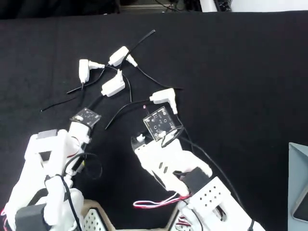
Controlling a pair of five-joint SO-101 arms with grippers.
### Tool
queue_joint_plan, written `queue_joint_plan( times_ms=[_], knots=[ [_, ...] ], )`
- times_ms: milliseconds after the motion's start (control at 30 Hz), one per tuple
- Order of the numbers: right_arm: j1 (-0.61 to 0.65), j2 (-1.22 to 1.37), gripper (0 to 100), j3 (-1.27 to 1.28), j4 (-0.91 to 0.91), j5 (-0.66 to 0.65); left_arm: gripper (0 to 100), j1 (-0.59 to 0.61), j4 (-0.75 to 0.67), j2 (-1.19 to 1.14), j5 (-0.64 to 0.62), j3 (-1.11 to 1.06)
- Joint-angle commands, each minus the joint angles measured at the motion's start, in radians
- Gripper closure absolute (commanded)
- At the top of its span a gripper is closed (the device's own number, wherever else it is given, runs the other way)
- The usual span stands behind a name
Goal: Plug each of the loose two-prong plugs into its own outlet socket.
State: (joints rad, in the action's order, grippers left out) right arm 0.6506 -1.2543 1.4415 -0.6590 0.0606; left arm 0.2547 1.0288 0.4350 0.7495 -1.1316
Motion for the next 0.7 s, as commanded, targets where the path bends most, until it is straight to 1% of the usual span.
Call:
queue_joint_plan(
  times_ms=[0, 167, 367, 500, 633, 667],
  knots=[
    [-0.009, -0.008, 98.5, -0.010, 0.002, -0.009, 97, -0.079, -0.029, -0.002, -0.005, 0.073],
    [-0.009, -0.008, 98.5, -0.010, 0.002, -0.009, 97, -0.231, -0.031, -0.002, -0.173, 0.180],
    [-0.009, -0.008, 98.5, -0.010, 0.002, -0.009, 97, -0.346, -0.031, -0.003, -0.293, 0.306],
    [-0.009, -0.008, 98.5, -0.008, 0.002, -0.009, 97, -0.392, -0.035, -0.012, -0.350, 0.374],
    [-0.009, -0.008, 98.5, -0.008, 0.002, -0.009, 96, -0.395, -0.031, -0.012, -0.430, 0.418],
    [-0.009, -0.008, 98.5, -0.008, 0.002, -0.009, 94, -0.395, -0.029, -0.012, -0.446, 0.424]
  ],
)
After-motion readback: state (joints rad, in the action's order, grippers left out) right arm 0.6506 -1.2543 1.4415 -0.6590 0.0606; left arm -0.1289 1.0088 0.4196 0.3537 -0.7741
